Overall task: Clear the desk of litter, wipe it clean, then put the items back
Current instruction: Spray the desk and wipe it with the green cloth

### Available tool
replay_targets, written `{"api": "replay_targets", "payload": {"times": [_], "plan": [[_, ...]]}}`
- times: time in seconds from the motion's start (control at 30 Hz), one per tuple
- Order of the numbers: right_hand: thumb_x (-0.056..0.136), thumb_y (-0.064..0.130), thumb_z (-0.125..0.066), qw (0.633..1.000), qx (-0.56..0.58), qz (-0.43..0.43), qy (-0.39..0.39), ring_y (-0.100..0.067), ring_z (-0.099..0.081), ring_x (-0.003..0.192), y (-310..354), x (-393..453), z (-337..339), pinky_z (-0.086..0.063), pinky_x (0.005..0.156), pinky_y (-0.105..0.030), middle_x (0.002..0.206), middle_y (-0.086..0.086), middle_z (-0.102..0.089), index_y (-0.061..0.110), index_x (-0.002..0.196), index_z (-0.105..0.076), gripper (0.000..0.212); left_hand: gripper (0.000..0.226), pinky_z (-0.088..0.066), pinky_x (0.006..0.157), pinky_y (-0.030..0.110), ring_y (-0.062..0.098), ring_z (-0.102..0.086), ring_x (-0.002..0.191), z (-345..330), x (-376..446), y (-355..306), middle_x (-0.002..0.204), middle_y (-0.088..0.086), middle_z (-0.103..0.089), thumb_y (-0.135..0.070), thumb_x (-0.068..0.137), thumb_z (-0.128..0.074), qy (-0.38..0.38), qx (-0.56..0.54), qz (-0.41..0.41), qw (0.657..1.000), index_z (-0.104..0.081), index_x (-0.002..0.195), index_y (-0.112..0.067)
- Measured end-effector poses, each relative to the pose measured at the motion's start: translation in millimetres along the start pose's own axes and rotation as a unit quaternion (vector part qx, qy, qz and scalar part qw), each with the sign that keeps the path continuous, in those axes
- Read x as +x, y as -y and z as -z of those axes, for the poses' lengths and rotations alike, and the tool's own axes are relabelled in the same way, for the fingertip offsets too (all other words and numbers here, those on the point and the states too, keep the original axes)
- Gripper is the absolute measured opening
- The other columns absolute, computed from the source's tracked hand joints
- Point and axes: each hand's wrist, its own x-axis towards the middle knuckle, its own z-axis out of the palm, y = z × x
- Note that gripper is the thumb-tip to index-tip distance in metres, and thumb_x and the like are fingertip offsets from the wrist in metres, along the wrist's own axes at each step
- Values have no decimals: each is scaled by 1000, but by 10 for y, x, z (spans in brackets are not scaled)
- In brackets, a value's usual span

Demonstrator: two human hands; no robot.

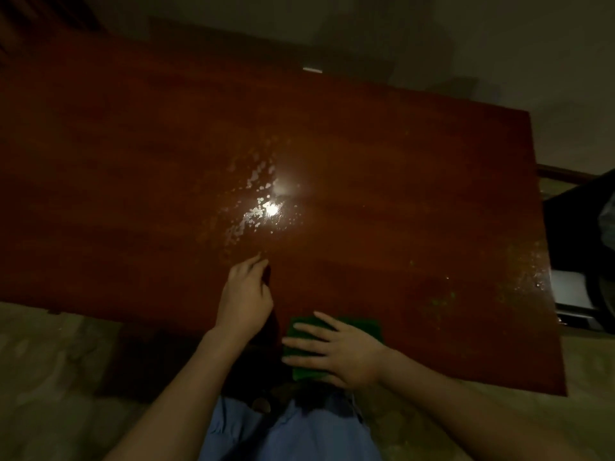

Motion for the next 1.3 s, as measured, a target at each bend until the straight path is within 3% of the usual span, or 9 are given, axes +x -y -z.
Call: {"api": "replay_targets", "payload": {"times": [0.17,0.3,0.4,0.57,0.67,0.83,1.0,1.17,1.3], "plan": [[100,53,-19,981,55,-187,-21,-22,-20,144,-577,-459,20,-5,116,-47,156,3,-19,32,151,-12,55,48,-22,114,32,17,-25,138,-26,18,33,149,3,-35,-5,94,-43,-1,-3,24,1000,-41,142,-11],[99,52,-17,851,140,-499,-80,-21,-4,148,-1271,-233,218,4,117,-41,159,2,-3,30,151,-6,57,48,-21,115,33,18,-25,138,-5,159,-15,149,4,-35,-6,95,-42,-15,-7,40,999,-40,142,-11],[101,49,-20,781,157,-599,-82,-22,1,148,-1728,201,392,0,119,-46,161,-3,-1,23,153,-4,61,48,-20,116,33,18,-24,139,-13,271,-92,149,4,-34,-5,95,-42,-20,-14,45,999,-40,142,-11],[100,52,-18,897,134,-419,-39,-22,5,147,-1563,593,511,2,119,-47,158,1,8,29,150,5,60,47,-20,116,34,18,-24,139,-18,371,-134,148,4,-36,-5,95,-42,-24,-20,50,998,-41,142,-10],[98,52,-25,968,93,-229,-30,-24,-10,146,-807,506,352,-14,117,-54,157,0,-8,29,151,-17,59,47,-22,116,37,20,-25,138,-15,402,-152,148,5,-36,-5,94,-42,-13,-11,47,999,-42,141,-10],[99,53,-25,999,14,-43,-4,-20,-14,145,-158,-226,5,-1,117,-48,157,6,-17,31,152,-18,58,49,-22,115,38,21,-24,139,16,393,-143,150,6,-33,-5,92,-42,7,10,30,999,-42,141,-10],[100,54,-16,974,59,-216,-22,-22,-21,144,-556,-592,15,-10,116,-47,156,3,-19,31,152,-6,57,50,-19,114,35,19,-21,141,44,194,-65,153,3,-29,-8,94,-41,34,28,2,999,-37,144,-12],[99,53,-21,793,171,-580,-79,-21,0,148,-844,75,265,0,118,-47,160,1,-1,29,152,-6,60,50,-20,114,35,18,-21,140,11,-38,94,152,3,-29,-8,93,-43,46,40,-20,998,-38,143,-13],[97,53,-28,868,140,-466,-99,-26,-16,146,-407,446,314,-15,116,-55,159,-2,-16,27,151,-21,60,50,-21,113,35,20,-24,139,12,-88,170,151,4,-32,-7,92,-44,43,42,-30,998,-41,142,-12]]}}
